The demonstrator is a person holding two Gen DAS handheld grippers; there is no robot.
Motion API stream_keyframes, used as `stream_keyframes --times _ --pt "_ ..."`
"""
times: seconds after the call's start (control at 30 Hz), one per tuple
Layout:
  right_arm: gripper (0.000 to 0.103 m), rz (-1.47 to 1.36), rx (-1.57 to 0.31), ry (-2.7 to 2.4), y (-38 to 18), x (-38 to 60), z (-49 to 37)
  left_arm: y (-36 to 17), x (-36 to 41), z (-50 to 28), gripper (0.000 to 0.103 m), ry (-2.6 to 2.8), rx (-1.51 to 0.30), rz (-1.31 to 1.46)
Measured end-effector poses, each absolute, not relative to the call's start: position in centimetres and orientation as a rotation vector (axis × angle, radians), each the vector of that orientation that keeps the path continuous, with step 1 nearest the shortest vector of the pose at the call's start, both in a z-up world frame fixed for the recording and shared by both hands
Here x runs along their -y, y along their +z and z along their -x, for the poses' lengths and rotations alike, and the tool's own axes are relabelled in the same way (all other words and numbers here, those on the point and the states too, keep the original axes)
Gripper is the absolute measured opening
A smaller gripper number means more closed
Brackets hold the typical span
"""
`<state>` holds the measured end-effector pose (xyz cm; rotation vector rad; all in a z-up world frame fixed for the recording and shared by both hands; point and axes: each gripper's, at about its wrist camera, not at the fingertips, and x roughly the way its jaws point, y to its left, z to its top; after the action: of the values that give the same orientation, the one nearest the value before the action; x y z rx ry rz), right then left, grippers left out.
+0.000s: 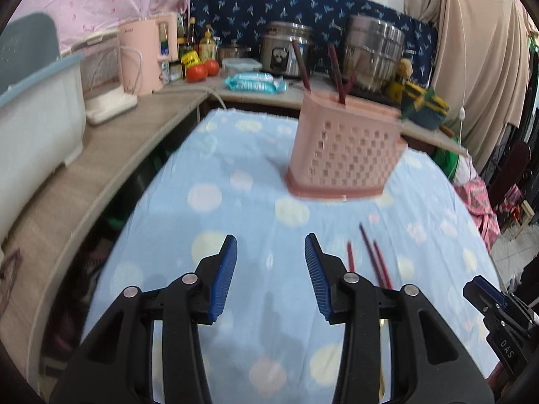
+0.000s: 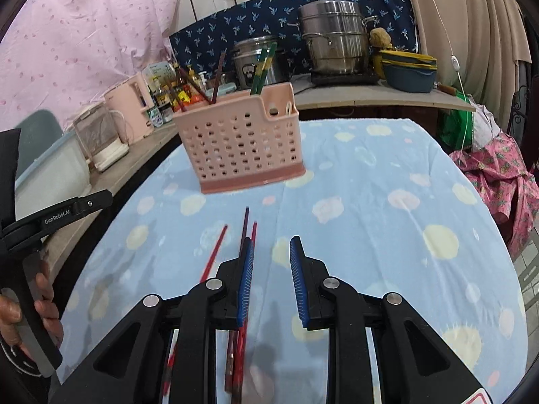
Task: Organize utensils
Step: 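Move both open tools back down toward the remaining utensils, then grasp a red chopstick with the left tool while the right tool grasps another red chopstick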
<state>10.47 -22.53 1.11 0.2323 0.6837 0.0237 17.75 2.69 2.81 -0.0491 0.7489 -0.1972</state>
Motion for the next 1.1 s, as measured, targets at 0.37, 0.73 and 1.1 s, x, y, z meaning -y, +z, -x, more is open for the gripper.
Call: stream_keyframes --times 0.37,0.73,1.1 --pt "0.023 -0.218 -0.859 0.090 -5.1 19.0 -3.7 -3.7 -0.7 -10.2 0.053 -0.258 -0.881 -0.073" --pt "0.023 -0.188 -0.877 0.109 -6.0 17.4 -3.3 -4.7 1.7 -7.2 0.058 -0.333 -0.907 -0.109" --pt "0.007 -0.185 -0.876 0.078 -6.2 18.2 -3.4 -5.0 3.1 -6.4 0.064 -0.367 -0.910 -0.136"
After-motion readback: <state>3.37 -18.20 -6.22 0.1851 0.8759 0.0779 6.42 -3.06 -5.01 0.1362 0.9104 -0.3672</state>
